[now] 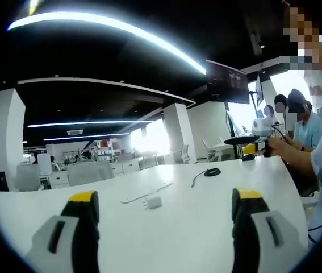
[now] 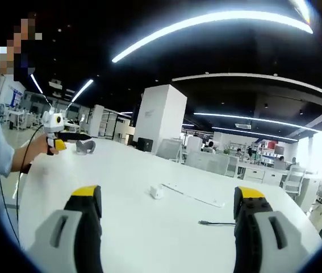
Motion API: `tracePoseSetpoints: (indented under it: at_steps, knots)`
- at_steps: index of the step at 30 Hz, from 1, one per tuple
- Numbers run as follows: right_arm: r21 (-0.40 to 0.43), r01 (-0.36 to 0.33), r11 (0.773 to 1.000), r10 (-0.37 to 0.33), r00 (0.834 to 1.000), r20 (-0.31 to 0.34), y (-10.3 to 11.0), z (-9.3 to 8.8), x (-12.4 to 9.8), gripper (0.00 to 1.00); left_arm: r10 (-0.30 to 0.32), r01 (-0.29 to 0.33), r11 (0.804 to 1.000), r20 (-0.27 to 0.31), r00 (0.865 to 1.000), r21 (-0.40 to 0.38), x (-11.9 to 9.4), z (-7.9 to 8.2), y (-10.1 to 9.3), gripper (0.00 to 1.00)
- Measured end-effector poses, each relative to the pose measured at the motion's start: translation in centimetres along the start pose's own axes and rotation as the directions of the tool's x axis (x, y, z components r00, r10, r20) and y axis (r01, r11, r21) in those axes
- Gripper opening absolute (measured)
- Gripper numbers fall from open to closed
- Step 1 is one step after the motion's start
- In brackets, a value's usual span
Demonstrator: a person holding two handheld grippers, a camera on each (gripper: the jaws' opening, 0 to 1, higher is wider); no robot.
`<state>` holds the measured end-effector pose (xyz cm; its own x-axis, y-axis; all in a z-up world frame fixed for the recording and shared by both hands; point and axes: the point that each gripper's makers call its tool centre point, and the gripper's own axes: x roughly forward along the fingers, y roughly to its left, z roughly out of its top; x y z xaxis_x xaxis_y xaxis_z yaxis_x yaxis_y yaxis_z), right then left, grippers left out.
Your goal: Plug the desk Type‑C cable into the charger adapter.
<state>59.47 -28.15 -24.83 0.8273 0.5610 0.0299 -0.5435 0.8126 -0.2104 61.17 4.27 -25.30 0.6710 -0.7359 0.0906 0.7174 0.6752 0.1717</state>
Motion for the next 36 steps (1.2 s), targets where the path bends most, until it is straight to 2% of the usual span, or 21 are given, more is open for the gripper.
tracePoseSetpoints:
  at_steps: [7,9,10,18,25,28,36]
  knots:
    - [-0.058,0.004,0.998,-0.002,1.0,0.019,-1.5,2.8,2.2,0.98,-0.019,0.02,1.0,-0.024,1.0,0.024,2.4,0.4,0.6,0.97]
    - [-0.07,0.01,0.997,-0.009,1.0,0.011,-2.1,3.0,2.7,0.98,-0.052,0.052,0.998,-0.006,0.999,-0.023,3.1,1.2,0.7,0.97]
    - [-0.074,0.01,0.997,-0.01,1.0,0.008,-2.4,3.1,2.9,0.98,-0.049,0.049,0.998,-0.004,0.999,-0.036,3.3,1.4,1.1,0.97]
    - [-0.071,0.02,0.997,-0.021,1.0,-0.014,-4.0,3.1,4.1,0.98,-0.034,0.034,0.999,-0.039,0.999,0.004,5.0,2.0,2.4,0.97]
    - [-0.093,0.028,0.995,-0.033,0.998,-0.05,-6.0,3.3,5.6,0.98,-0.054,0.053,0.998,-0.025,0.998,-0.041,7.2,2.6,2.5,0.97]
    - [-0.106,0.038,0.994,-0.047,0.996,-0.079,-6.6,2.8,6.3,0.98,-0.058,0.057,0.996,-0.017,0.998,-0.062,8.3,2.9,2.8,0.97]
    - [-0.148,0.029,0.989,-0.047,0.991,-0.126,-7.3,2.1,8.0,0.98,-0.068,0.066,0.997,-0.049,0.996,-0.028,11.2,1.3,3.8,0.97]
